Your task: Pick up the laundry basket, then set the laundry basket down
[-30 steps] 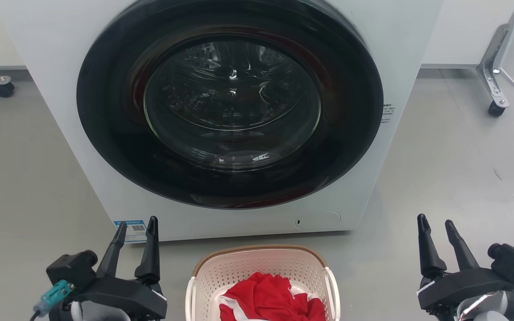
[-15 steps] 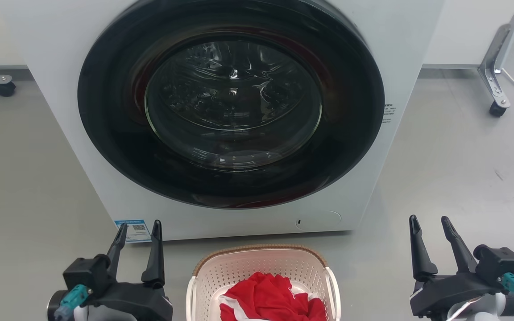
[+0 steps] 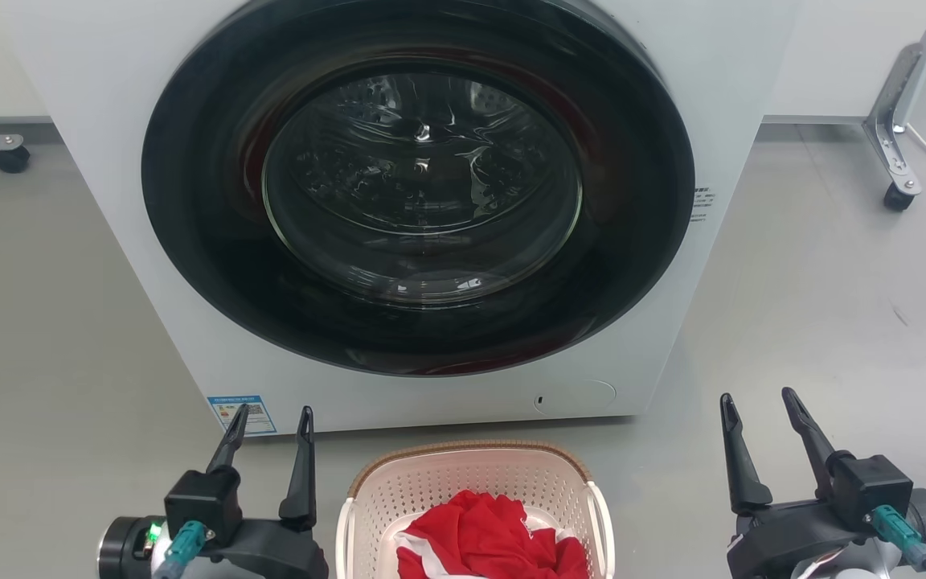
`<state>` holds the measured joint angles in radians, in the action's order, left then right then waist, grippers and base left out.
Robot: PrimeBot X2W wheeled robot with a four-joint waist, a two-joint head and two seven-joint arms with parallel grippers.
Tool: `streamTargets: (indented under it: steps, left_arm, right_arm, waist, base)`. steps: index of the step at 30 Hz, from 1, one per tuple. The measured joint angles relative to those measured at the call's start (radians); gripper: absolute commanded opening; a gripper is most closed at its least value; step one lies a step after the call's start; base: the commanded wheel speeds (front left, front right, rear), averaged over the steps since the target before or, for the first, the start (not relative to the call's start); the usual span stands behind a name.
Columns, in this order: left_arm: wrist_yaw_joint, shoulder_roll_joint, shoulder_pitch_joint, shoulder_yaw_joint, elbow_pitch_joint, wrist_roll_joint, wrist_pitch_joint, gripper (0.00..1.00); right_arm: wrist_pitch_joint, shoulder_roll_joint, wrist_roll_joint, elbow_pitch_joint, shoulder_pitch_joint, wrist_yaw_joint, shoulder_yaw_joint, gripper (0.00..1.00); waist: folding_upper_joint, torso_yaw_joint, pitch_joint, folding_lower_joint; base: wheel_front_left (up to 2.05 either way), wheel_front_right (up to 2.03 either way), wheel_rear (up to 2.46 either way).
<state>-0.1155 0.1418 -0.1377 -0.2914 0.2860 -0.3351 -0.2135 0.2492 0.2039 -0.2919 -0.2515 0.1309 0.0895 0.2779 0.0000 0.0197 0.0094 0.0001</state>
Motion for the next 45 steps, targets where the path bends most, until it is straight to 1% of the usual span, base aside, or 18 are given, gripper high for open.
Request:
streamTargets:
  steps: [2,16,19,29,31,37,45]
  left_arm:
    - [0.000,-0.001,0.000,-0.001,0.004,0.020,0.000,1.00]
    - [-0.008,-0.013,0.000,0.015,0.019,0.020,0.007,1.00]
    - [-0.008,-0.016,-0.001,0.016,0.021,0.020,0.009,1.00]
    - [-0.008,-0.016,-0.001,0.016,0.020,0.021,0.010,1.00]
    - [-0.008,-0.016,-0.001,0.017,0.016,0.021,0.010,1.00]
    - [-0.008,-0.017,-0.011,0.015,0.003,0.023,0.018,1.00]
    - [-0.008,-0.026,-0.046,0.015,-0.011,0.021,0.027,1.00]
  right_arm:
    - [0.000,0.000,0.011,-0.005,0.000,0.006,0.001,1.00]
    - [0.000,-0.001,0.011,-0.021,0.000,0.006,-0.006,1.00]
    - [0.000,-0.003,0.011,-0.024,0.000,-0.002,-0.008,1.00]
    - [0.000,-0.008,0.010,-0.029,0.000,-0.005,-0.011,1.00]
    - [0.000,-0.008,0.010,-0.027,0.000,-0.011,-0.010,1.00]
    - [0.000,-0.009,0.010,-0.021,0.004,-0.011,-0.010,1.00]
    - [0.000,-0.017,0.011,-0.016,0.048,-0.015,-0.002,1.00]
  waist:
    - [0.0000,0.000,-0.001,0.0000]
    - [0.0000,0.003,-0.002,0.0000]
    - [0.0000,0.003,-0.001,0.0000]
    - [0.0000,0.004,0.006,-0.0001]
    - [0.0000,0.004,0.014,-0.0001]
    - [0.0000,0.003,0.051,-0.0001]
    - [0.0000,0.003,0.133,0.0000]
  base:
    - [0.00,0.00,0.00]
    - [0.00,0.00,0.00]
    - [0.00,0.00,0.00]
    - [0.00,0.00,0.00]
    - [0.00,0.00,0.00]
    - [0.00,0.00,0.00]
    - [0.00,0.00,0.00]
